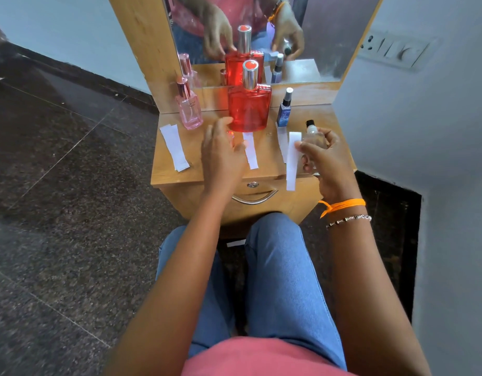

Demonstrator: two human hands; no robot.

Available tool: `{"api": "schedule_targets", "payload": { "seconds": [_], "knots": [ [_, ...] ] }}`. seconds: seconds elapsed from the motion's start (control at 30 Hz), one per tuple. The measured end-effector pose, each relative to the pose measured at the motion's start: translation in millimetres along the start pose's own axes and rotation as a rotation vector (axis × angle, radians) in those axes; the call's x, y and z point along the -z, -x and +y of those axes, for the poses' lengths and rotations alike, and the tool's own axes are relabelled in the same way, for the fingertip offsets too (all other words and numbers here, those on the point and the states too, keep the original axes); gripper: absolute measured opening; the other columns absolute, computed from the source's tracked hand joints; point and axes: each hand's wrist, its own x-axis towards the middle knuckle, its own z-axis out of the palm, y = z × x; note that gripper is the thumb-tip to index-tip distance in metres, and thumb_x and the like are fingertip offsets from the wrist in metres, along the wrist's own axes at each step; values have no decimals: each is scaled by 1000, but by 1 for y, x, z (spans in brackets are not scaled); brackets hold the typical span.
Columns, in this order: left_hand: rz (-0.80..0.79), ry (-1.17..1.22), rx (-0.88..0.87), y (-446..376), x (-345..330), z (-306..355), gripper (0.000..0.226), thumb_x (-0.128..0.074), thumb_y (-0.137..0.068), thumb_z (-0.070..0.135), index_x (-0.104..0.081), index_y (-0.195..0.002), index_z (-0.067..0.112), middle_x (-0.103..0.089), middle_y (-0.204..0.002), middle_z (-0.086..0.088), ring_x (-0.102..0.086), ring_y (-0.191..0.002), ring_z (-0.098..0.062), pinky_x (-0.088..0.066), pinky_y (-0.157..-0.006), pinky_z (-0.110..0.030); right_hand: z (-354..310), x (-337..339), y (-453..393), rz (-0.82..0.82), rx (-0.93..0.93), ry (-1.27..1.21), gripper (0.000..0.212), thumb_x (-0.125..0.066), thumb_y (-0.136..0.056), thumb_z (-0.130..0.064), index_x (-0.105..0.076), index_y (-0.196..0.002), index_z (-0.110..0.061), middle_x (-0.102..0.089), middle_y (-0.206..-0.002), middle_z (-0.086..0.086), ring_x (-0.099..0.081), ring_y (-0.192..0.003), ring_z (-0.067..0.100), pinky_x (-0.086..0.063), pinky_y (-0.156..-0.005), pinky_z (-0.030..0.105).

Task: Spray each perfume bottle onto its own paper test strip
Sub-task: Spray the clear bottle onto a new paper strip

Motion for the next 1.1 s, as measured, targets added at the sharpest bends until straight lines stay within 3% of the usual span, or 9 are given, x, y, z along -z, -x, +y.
{"api": "schedule_targets", "payload": {
  "seconds": [0.1, 0.17, 0.3, 0.37, 0.47, 0.57, 0.73, 0.9, 1.1],
  "knots": [
    [35, -70, 60, -12, -2, -7, 42, -59, -83, 10, -48, -124, 14, -51, -124, -9, -52, -111, -27, -43, -96, -42, -3, 9, -24, 32, 53, 143, 35, -63, -80, 3, -49, -107, -13, -56, -76, 4, -50, -42, 6, -37, -37, 16],
    [47, -78, 78, -16, -4, -9, 32, -57, -84, 10, -51, -116, 13, -52, -122, -10, -52, -110, -29, -43, -93, -43, -5, 12, -41, 30, 78, 249, 35, -66, -78, 0, -50, -106, -14, -57, -84, 6, -55, -53, 11, -40, -39, 17],
    [38, -73, 136, -22, -7, -14, 17, -56, -86, 15, -57, -103, 14, -60, -111, -10, -54, -106, -27, -43, -88, -39, -5, 11, -64, 0, 142, 411, 37, -68, -74, -6, -50, -104, -19, -59, -100, 9, -60, -88, 26, -51, -63, 29],
    [37, -82, 128, -23, -9, -14, 12, -57, -86, 15, -61, -98, 14, -60, -107, -10, -55, -103, -27, -43, -85, -36, -4, 9, -71, 22, 151, 451, 37, -67, -73, -7, -51, -104, -18, -60, -98, 6, -62, -94, 28, -54, -73, 38],
    [46, -86, 105, -22, -11, -15, 9, -59, -86, 14, -63, -93, 12, -60, -103, -10, -57, -97, -27, -43, -82, -35, -2, 5, -75, 66, 168, 491, 36, -64, -73, -4, -54, -106, -14, -60, -94, 1, -61, -90, 22, -55, -80, 41],
    [37, -39, 53, -16, -12, -13, 9, -60, -84, 14, -63, -91, 12, -60, -99, -10, -58, -91, -28, -47, -80, -37, 2, 1, -75, 130, 196, 544, 36, -61, -74, -3, -54, -109, -9, -61, -98, 6, -59, -90, 22, -53, -82, 39],
    [-37, 19, -6, -4, -17, 2, 8, -62, -84, 15, -63, -92, 13, -63, -93, -6, -57, -81, -20, -43, -71, -27, 8, -5, -73, 208, 256, 674, 32, -56, -77, -3, -54, -109, -6, -64, -106, 13, -60, -96, 29, -51, -78, 35],
    [-96, 59, -15, 5, -20, 13, 9, -61, -84, 15, -64, -92, 15, -64, -87, -1, -57, -78, -20, -43, -69, -27, 5, -7, -73, 224, 235, 740, 32, -52, -79, -2, -51, -111, -6, -63, -110, 16, -58, -97, 33, -40, -71, 30],
    [-128, 75, -57, 8, -20, 19, 9, -62, -83, 14, -65, -92, 15, -57, -81, 4, -51, -74, -15, -37, -68, -24, 5, -6, -73, 214, 239, 763, 37, -55, -80, -2, -48, -117, -7, -62, -113, 16, -58, -101, 33, -40, -73, 28]
  ]
}}
